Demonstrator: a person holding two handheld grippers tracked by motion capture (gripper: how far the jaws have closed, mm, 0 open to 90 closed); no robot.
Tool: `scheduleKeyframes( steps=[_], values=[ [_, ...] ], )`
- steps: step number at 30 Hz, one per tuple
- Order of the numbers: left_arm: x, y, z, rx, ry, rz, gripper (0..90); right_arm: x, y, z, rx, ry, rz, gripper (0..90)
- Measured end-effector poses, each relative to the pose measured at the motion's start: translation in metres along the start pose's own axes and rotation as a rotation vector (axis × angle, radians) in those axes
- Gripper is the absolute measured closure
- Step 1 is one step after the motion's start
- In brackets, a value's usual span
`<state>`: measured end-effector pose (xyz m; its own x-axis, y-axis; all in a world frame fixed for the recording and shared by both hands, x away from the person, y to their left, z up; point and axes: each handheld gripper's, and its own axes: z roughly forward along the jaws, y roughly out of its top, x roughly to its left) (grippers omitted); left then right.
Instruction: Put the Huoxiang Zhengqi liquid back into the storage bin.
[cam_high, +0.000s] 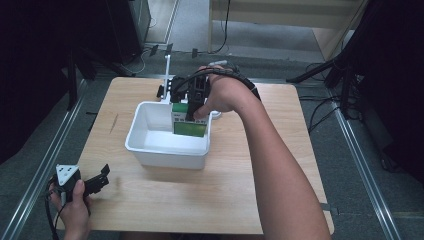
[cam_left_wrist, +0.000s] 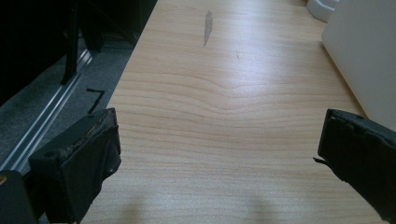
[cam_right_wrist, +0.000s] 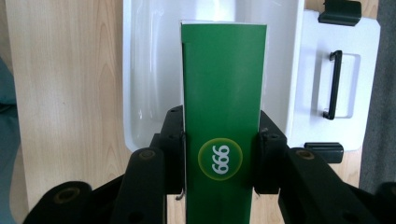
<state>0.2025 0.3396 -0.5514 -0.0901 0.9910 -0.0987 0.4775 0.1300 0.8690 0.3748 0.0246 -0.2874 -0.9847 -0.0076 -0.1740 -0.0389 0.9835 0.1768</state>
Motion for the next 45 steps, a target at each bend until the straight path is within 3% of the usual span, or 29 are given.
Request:
scheduleKeyframes(
  steps=[5,25,27,30,45],
  values=[
    [0.0,0.0,0.0,-0.002,0.002,-0.001,0.0,0.0,0.0,0.011,0.028,-0.006,-0.034,64.4],
    [0.001,0.0,0.0,-0.001,0.0,-0.006,0.0,-0.005,0.0,0.039,0.07,-0.021,-0.026,64.2],
    [0.0,0.0,0.0,0.001,0.002,-0.005,0.0,-0.005,-0.001,0.044,0.076,-0.042,-0.054,64.2],
    [0.001,0.0,0.0,0.002,0.0,-0.006,0.0,-0.005,-0.002,0.047,0.084,-0.044,-0.055,64.2],
    [0.002,0.0,0.0,-0.001,-0.006,-0.011,0.0,-0.009,-0.006,0.092,0.085,0.003,-0.057,64.0]
  ],
)
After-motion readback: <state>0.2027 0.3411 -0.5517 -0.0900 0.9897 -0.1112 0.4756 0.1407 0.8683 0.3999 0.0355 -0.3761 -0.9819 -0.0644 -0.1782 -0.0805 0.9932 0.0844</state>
